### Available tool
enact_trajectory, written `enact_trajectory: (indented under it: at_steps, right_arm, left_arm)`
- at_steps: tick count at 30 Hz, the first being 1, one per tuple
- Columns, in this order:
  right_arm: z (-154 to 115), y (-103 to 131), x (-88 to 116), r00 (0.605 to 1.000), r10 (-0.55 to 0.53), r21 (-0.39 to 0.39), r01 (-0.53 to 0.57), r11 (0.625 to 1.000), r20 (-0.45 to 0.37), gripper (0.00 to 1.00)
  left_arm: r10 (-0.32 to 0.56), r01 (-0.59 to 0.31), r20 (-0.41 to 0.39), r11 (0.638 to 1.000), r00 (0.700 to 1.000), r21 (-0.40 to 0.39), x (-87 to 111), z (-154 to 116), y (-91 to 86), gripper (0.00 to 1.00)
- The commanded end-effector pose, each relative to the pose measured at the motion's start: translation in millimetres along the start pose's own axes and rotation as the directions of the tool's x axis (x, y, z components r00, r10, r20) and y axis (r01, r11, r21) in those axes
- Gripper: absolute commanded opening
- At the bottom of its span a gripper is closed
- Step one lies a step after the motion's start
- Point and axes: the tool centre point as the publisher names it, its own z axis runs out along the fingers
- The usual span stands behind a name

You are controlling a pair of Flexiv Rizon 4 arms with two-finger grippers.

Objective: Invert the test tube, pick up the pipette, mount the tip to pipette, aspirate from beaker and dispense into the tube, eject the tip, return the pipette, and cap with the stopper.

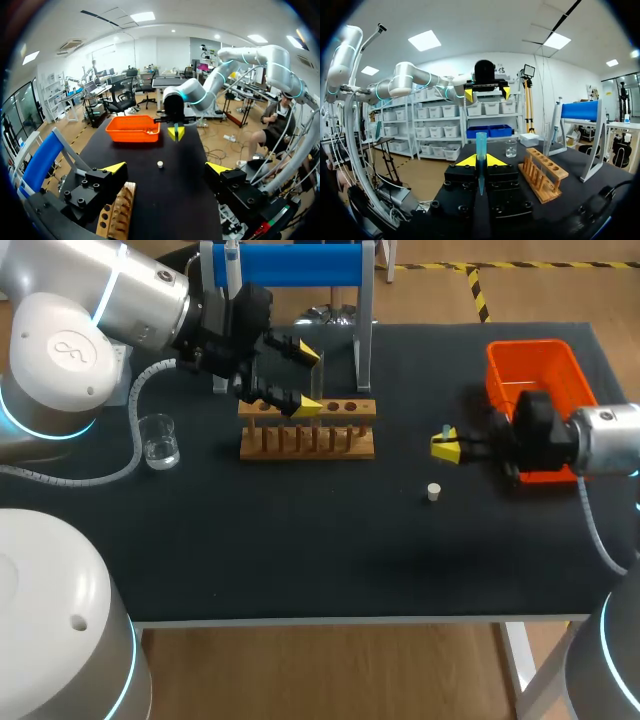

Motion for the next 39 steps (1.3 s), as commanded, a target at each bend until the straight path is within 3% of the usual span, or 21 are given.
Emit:
enact_trajectory:
  at_steps: [1,24,28,35,39]
  right_arm:
    - [-2.9,-0.1,4.0,1.0,-0.008,-0.005,0.008,1.0,0.009,0.0]
    - [-5.1,-0.1,3.8,0.999,-0.04,0.006,0.04,0.999,0.0,0.0]
    - [-5.1,-0.1,3.8,0.999,-0.04,0.006,0.04,0.999,0.0,0.0]
    - [-5.1,-0.1,3.8,0.999,-0.04,0.006,0.04,0.999,0.0,0.0]
    - [-5.1,-0.1,3.8,0.999,-0.04,0.006,0.04,0.999,0.0,0.0]
  left_arm:
    - [0.0,0.0,0.0,1.0,1.0,-0.002,-0.3,0.3,-0.1,1.0]
    - [0.0,0.0,0.0,1.0,1.0,-0.002,-0.3,0.3,-0.1,1.0]
    - [-0.026,0.015,0.162,0.998,0.986,0.069,-25.3,-31.6,14.2,1.0]
    - [-0.075,0.045,0.311,0.994,0.947,0.102,-79.7,-66.7,35.4,1.0]
    - [-0.123,0.095,0.397,0.992,0.909,0.088,-111.1,-77.7,45.2,1.0]
